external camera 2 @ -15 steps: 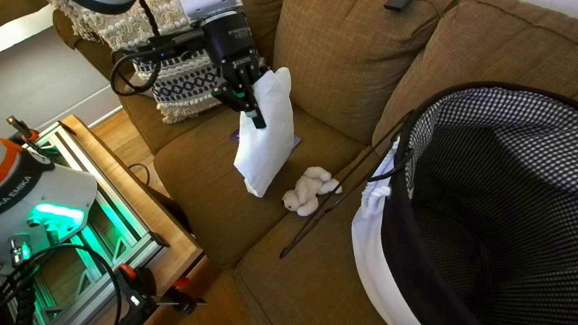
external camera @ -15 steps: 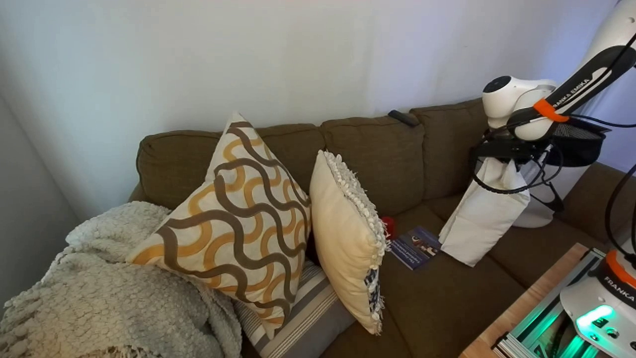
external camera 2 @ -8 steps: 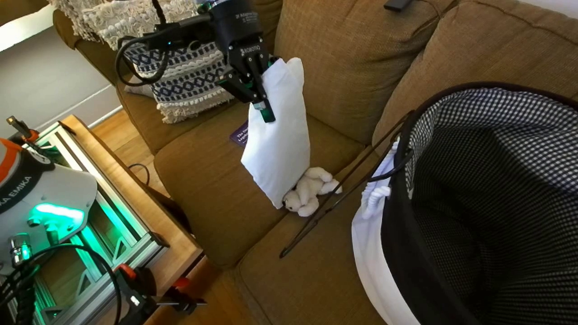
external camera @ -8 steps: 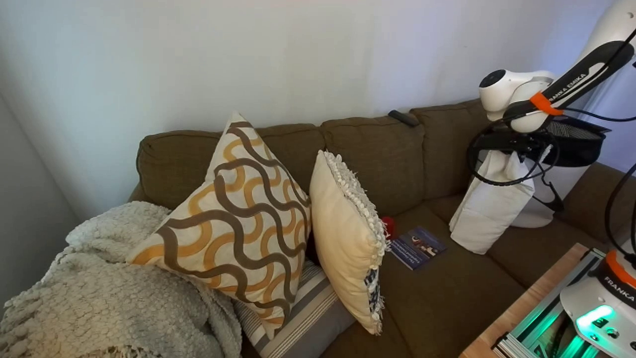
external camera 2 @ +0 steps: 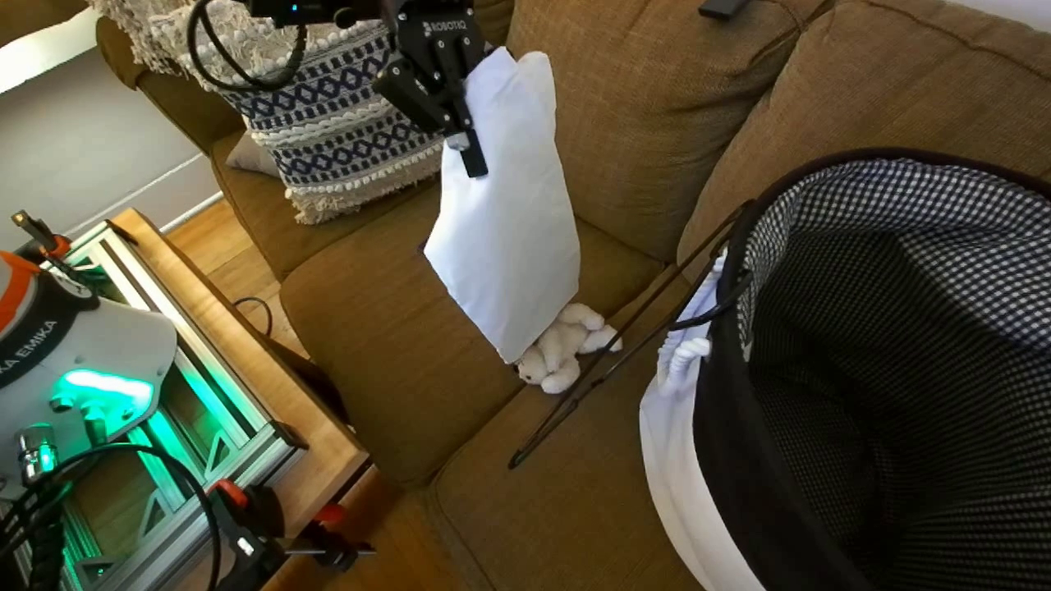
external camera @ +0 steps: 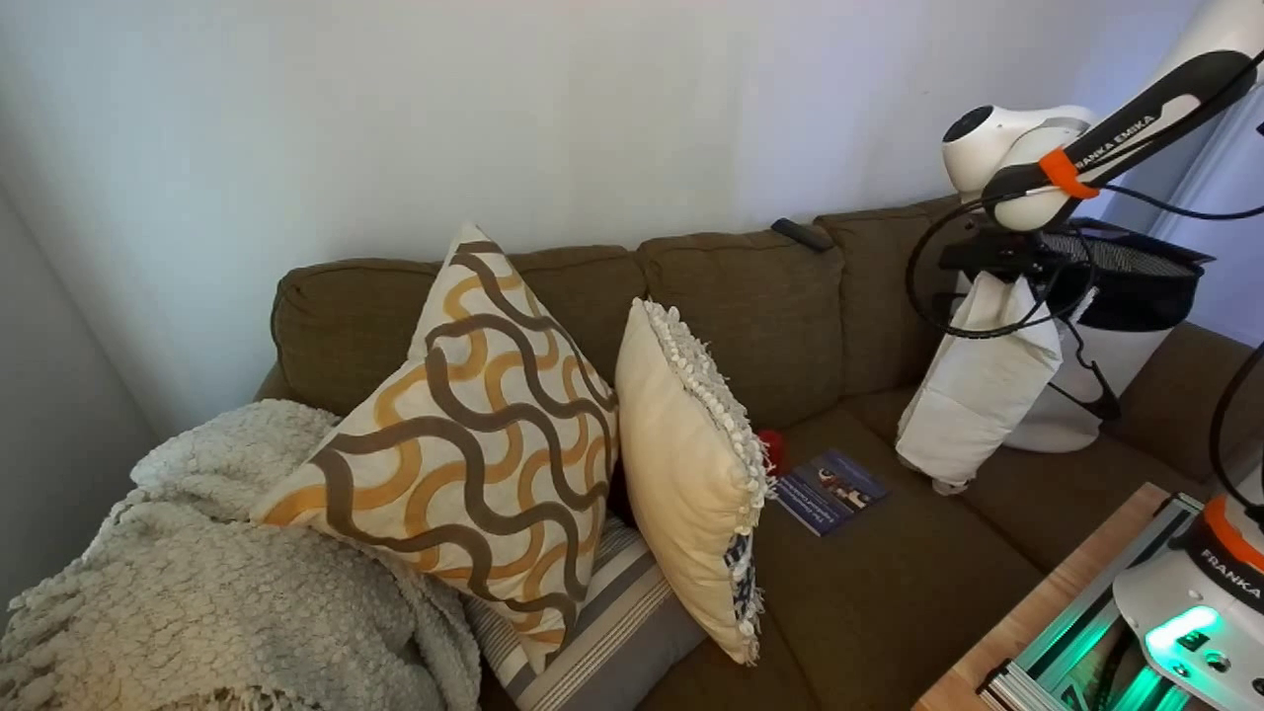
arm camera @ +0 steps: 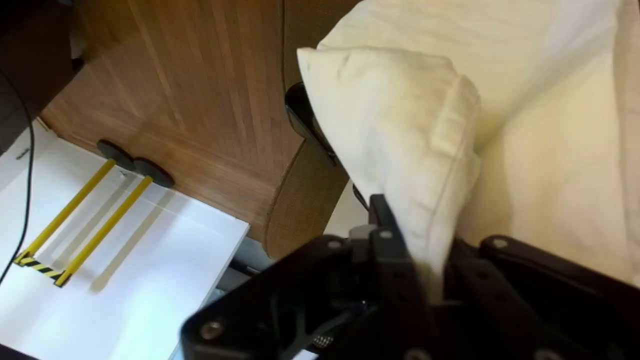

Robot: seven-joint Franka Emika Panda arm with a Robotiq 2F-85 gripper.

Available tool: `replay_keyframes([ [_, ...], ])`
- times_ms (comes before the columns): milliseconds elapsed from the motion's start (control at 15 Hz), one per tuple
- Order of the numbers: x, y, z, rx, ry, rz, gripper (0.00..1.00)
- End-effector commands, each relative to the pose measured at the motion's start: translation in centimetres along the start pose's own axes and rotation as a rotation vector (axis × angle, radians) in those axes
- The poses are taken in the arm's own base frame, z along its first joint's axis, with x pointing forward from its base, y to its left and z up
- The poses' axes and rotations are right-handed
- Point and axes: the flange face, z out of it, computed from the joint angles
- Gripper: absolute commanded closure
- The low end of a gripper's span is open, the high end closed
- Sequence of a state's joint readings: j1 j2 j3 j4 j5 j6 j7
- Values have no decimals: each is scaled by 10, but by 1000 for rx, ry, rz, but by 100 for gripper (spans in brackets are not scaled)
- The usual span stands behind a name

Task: Pick up the towel, then fold it

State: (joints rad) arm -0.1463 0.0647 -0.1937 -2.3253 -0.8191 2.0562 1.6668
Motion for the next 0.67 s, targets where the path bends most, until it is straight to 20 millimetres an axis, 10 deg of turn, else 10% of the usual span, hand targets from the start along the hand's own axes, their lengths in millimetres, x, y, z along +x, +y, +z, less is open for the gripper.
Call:
replay_keyframes([
  [0, 1, 0, -1, -17, -22, 12, 94],
  [600, -38, -42, -40, 82, 6, -53, 99],
])
